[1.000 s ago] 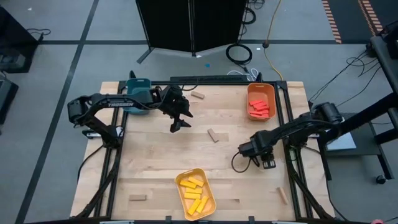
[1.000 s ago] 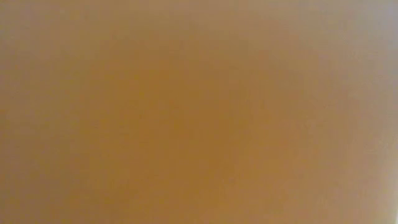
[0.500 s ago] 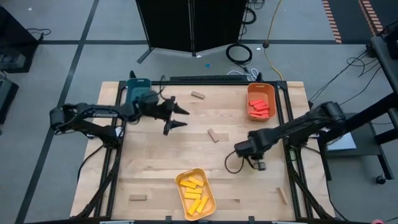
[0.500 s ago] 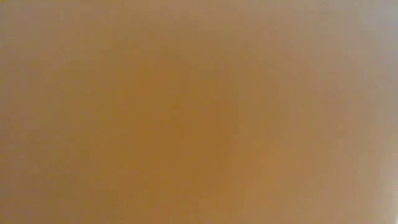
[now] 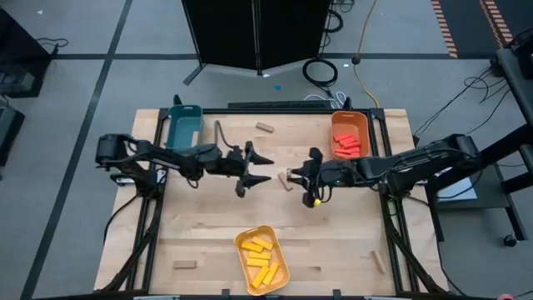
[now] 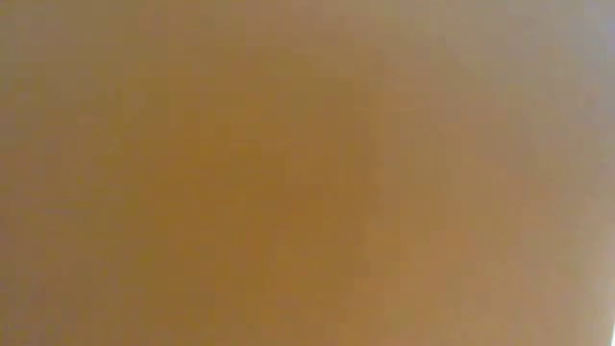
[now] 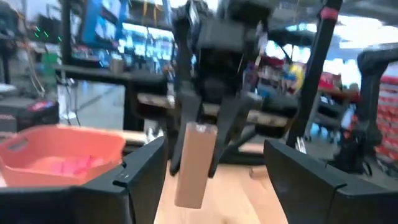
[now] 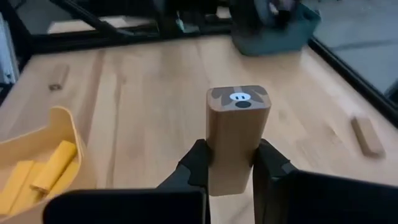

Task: Sort blocks
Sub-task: Put the brown block into the blue bin

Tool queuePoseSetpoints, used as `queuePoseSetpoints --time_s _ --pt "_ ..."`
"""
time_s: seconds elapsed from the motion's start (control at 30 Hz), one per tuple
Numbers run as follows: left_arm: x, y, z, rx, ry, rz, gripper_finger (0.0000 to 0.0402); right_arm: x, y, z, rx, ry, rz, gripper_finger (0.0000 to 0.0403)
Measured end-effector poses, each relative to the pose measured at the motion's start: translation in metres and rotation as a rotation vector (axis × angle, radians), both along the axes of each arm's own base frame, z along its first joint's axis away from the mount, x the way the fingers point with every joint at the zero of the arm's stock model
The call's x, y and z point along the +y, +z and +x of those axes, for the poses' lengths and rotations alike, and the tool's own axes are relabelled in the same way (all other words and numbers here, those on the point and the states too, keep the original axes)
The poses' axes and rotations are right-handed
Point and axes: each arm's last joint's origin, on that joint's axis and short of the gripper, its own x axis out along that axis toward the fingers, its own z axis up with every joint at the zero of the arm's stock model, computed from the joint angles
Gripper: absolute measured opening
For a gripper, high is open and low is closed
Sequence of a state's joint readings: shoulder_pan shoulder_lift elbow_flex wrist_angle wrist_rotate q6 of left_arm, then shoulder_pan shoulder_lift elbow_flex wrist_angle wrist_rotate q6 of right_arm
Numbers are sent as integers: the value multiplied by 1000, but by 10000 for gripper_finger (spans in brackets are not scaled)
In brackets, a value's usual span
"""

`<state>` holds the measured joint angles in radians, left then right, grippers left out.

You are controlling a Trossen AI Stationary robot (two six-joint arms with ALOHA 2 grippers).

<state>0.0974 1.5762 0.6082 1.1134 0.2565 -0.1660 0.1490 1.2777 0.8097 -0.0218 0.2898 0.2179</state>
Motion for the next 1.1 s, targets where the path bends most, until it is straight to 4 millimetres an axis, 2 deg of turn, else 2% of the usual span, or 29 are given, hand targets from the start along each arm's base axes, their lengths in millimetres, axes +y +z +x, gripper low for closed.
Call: queuePoseSetpoints --time_s 0.1,0.33,0.73,0.9,1.1 --pt "-2 -2 14 37 -8 15 260 2 -7 9 -3 22 -28 17" --pt "1 -11 31 103 -3 9 260 4 -12 21 -45 43 -63 21" --pt "2 -11 39 93 5 64 254 -7 -14 25 -57 15 -85 23" --pt "2 -9 39 73 25 109 217 -8 -14 25 -57 12 -83 23" --pt "3 -10 39 73 53 139 144 -8 -13 26 -69 0 -60 24"
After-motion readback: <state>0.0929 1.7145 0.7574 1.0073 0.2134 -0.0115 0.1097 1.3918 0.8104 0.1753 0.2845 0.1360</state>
